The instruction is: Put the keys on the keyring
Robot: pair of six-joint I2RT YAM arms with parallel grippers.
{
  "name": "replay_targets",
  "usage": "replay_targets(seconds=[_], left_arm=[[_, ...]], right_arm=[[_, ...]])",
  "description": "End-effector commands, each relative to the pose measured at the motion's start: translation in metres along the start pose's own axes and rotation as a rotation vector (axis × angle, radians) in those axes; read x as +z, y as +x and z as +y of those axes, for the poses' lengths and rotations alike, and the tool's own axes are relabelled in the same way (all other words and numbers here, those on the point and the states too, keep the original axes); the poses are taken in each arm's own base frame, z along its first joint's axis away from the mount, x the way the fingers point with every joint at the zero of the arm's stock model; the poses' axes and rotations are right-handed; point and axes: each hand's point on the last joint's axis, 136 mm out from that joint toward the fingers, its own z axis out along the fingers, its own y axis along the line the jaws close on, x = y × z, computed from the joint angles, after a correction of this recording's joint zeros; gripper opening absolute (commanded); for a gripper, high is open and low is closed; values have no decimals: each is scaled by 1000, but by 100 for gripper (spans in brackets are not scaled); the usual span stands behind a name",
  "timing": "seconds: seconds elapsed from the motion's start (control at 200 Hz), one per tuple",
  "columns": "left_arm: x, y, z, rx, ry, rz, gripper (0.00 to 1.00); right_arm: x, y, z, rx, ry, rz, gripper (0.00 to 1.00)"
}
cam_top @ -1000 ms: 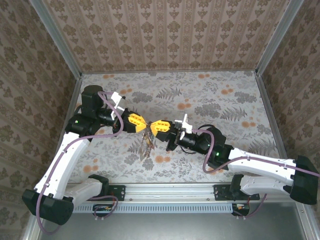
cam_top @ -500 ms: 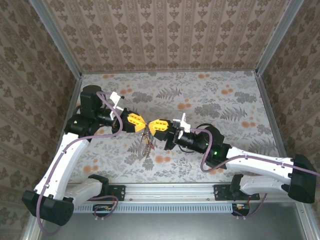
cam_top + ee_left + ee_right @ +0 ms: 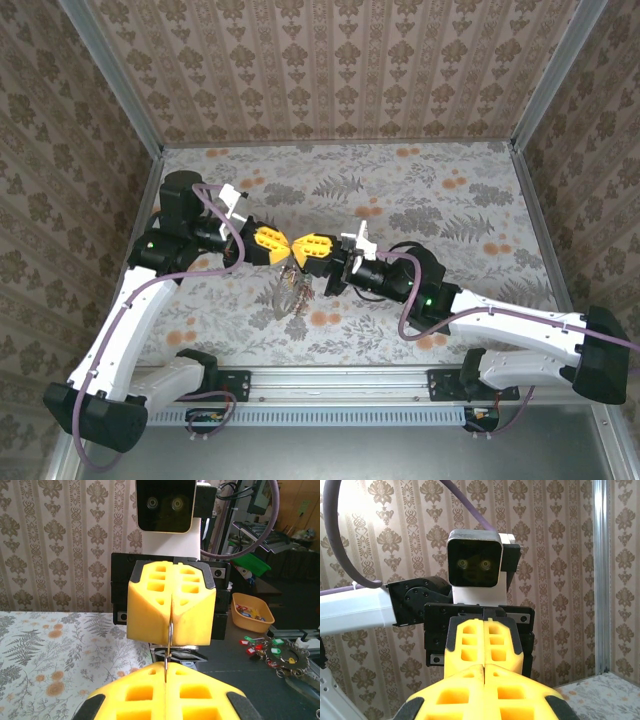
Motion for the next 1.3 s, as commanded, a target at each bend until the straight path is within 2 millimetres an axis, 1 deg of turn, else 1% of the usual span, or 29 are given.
replay_targets(seconds=[0.0, 0.305, 0.62, 1.02, 1.17, 1.295], left_arm=[[0, -16, -14, 92, 23, -10, 0], [-2, -16, -11, 83, 21, -12, 0], [-2, -16, -11, 81, 23, -13, 0], [-3, -17, -13, 83, 25, -14, 0], [-2, -17, -13, 86, 26, -14, 0], [-2, -16, -12, 81, 26, -14, 0]], right_arm=[[5, 16, 5, -21, -37, 86, 0], [1, 47, 6, -65, -59, 212, 0], [-9, 69, 10, -137, -111, 328, 0], [-16, 80, 7, -229, -125, 400, 0], [-17, 85, 7, -286, -141, 429, 0], [-20, 88, 3, -337, -132, 448, 0]])
